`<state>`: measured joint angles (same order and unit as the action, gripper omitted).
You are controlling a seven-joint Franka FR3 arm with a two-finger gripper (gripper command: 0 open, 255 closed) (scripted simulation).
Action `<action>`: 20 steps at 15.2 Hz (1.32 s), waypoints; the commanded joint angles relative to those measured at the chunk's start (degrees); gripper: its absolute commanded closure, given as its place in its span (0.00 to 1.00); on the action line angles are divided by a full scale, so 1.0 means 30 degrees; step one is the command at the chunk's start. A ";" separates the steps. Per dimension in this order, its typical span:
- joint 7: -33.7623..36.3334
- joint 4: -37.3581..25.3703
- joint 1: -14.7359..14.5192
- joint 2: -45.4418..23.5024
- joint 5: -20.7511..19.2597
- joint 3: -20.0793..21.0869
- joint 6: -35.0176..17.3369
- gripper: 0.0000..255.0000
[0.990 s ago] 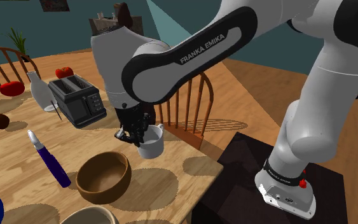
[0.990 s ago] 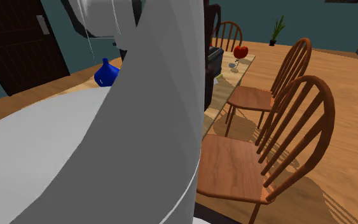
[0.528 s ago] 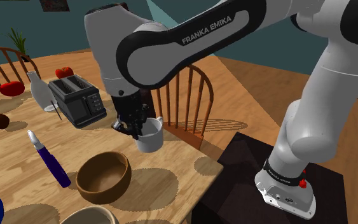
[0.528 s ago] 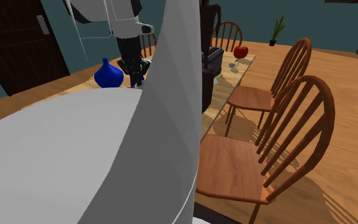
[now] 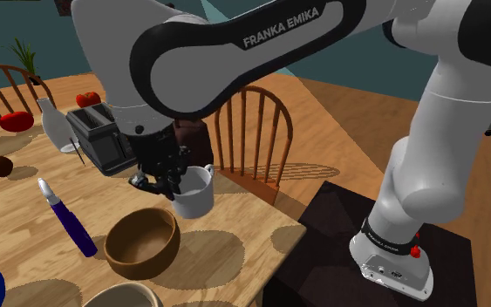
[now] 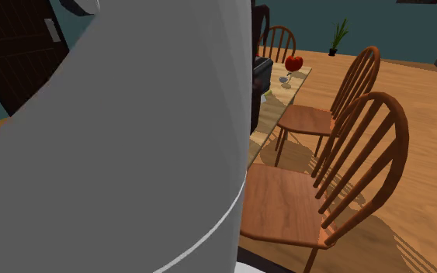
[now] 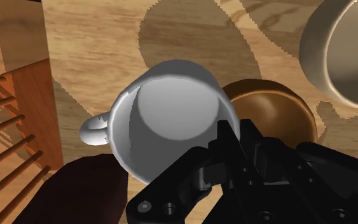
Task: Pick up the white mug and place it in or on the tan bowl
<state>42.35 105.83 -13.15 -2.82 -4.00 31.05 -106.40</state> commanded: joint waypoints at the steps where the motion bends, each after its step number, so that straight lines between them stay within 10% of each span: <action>1: 0.1116 -0.1075 -0.0551 -0.0962 -0.0511 0.0426 0.0316 1.00; 10: 0.5623 -0.7645 -0.4340 -0.6144 -0.3348 0.1434 0.2857 1.00; 18: 0.7830 -1.8448 -1.0210 -1.2808 -0.6223 0.0747 0.7357 1.00; 20: 0.7937 -1.7420 -0.9911 -1.2545 -0.6102 0.0767 0.6642 1.00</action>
<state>65.97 54.15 -42.46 -39.79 -22.06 33.50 -86.40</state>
